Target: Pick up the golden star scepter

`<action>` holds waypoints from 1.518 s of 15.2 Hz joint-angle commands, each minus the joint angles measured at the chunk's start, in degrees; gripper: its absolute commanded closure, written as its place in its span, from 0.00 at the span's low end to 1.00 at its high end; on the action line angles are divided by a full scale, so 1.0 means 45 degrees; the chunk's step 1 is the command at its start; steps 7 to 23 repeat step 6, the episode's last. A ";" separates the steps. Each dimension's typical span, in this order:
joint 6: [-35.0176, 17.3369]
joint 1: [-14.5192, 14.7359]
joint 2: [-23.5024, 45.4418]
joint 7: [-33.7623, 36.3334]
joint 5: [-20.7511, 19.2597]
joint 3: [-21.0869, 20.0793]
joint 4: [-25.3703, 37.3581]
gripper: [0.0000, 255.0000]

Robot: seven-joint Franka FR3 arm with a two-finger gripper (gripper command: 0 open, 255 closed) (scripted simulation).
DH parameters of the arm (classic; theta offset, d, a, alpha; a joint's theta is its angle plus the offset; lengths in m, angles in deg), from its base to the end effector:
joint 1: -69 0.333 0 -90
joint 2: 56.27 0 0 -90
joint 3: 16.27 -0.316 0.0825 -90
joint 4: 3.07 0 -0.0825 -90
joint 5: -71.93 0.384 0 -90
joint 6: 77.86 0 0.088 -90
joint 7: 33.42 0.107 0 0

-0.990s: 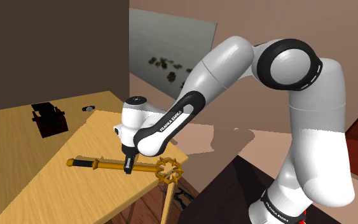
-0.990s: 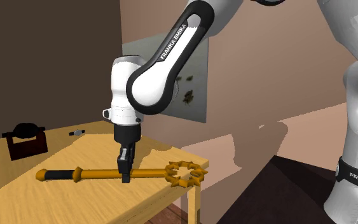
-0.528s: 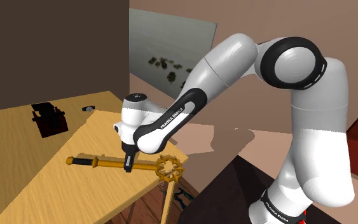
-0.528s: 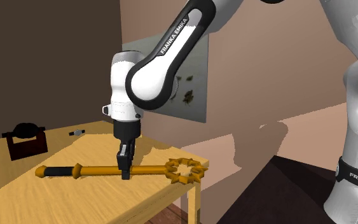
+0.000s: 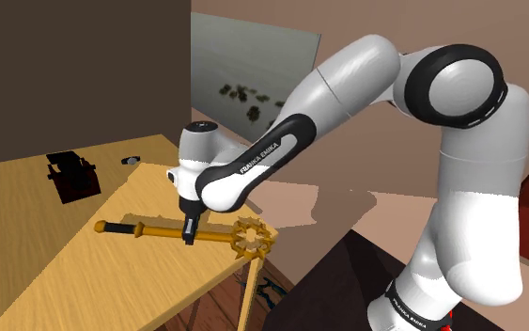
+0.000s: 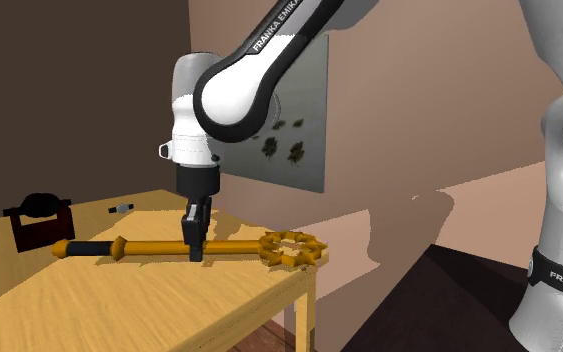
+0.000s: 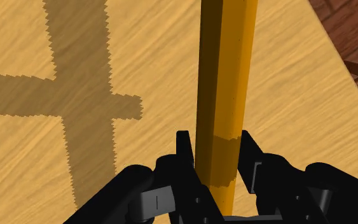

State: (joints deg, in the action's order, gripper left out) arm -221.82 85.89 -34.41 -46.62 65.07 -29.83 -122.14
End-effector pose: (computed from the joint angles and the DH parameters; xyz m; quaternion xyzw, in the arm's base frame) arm 0.5135 0.2998 0.2533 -0.9131 -0.4062 -0.0319 0.0116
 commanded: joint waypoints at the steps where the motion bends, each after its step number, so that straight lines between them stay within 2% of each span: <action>1: 0.0263 -0.0038 -0.0313 -0.0051 0.0110 -0.0073 -0.0039 1.00; 5: 0.0704 -0.0100 -0.0701 -0.0151 0.0265 -0.0156 0.0024 1.00; 23: 0.0704 -0.0100 -0.0701 -0.0151 0.0265 -0.0155 0.0025 1.00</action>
